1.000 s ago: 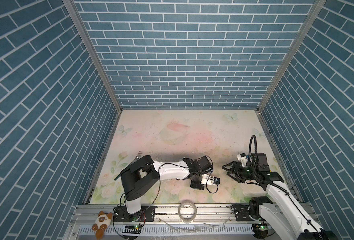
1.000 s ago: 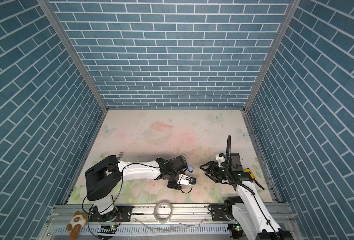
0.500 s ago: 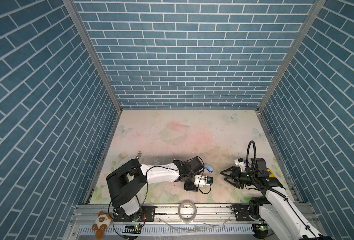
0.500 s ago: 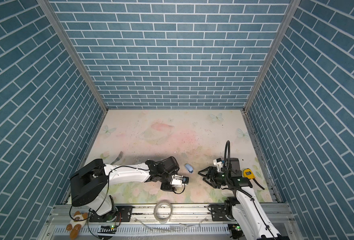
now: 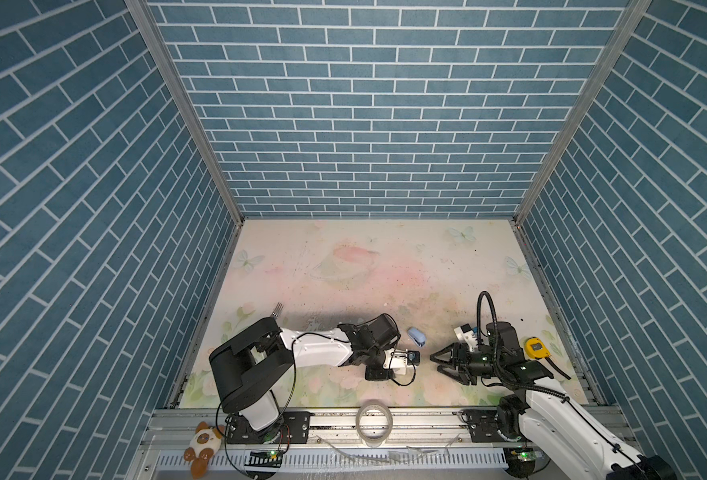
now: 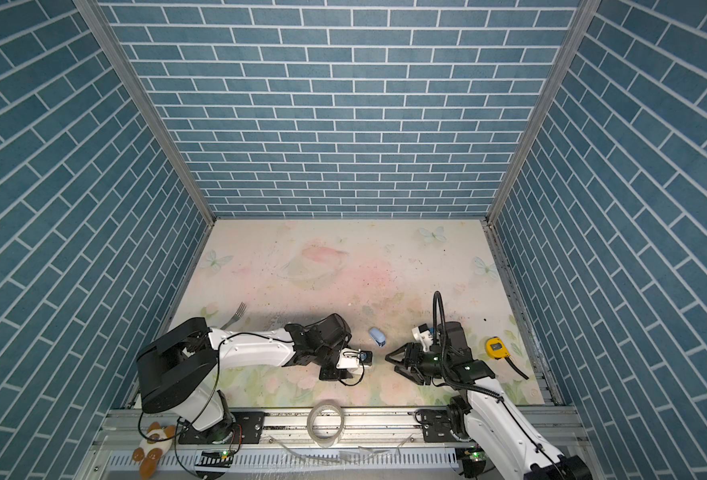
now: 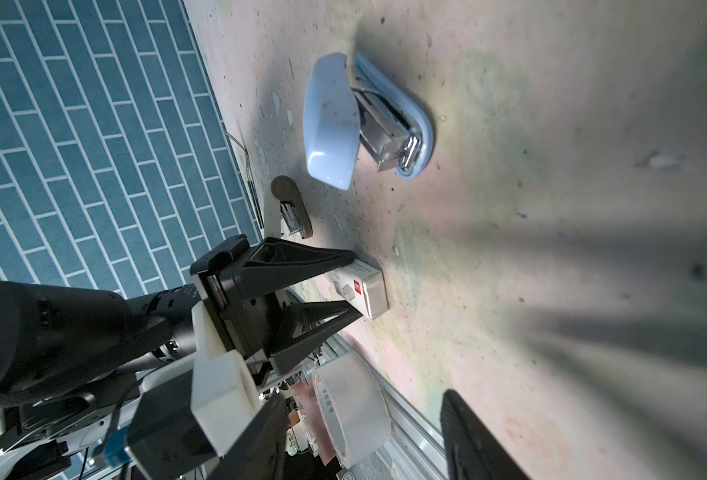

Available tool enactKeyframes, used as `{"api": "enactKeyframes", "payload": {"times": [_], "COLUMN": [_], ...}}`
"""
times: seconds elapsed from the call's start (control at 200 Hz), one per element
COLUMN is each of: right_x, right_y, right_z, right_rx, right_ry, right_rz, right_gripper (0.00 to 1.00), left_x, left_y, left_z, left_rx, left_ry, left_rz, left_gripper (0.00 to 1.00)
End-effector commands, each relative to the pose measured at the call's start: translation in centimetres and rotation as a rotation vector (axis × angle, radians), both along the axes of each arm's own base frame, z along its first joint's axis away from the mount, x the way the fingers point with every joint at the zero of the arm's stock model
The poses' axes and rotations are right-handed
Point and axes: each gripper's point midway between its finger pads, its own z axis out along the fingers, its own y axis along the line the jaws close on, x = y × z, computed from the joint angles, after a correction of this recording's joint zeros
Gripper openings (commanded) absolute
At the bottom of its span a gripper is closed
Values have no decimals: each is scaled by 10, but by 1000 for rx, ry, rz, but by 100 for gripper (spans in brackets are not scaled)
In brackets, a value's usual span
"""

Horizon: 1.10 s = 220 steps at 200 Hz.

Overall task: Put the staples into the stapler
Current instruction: 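Close the left gripper on the staple box while the right gripper approaches the stapler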

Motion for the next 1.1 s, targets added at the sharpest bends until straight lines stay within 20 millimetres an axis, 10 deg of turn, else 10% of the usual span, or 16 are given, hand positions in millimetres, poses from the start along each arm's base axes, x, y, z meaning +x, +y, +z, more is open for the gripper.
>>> {"api": "enactKeyframes", "payload": {"times": [0.0,1.095], "right_x": [8,7], "right_y": [6,42], "right_z": [5,-16], "right_rx": [15,2], "right_ry": [-37,-46], "right_rz": [-21,63], "right_gripper": [60,58], "left_x": [-5,2], "left_y": [3,-7], "left_z": [-4,-16], "left_rx": [0,-16], "left_ry": [27,20], "left_rz": [-6,15], "left_gripper": [42,35]}}
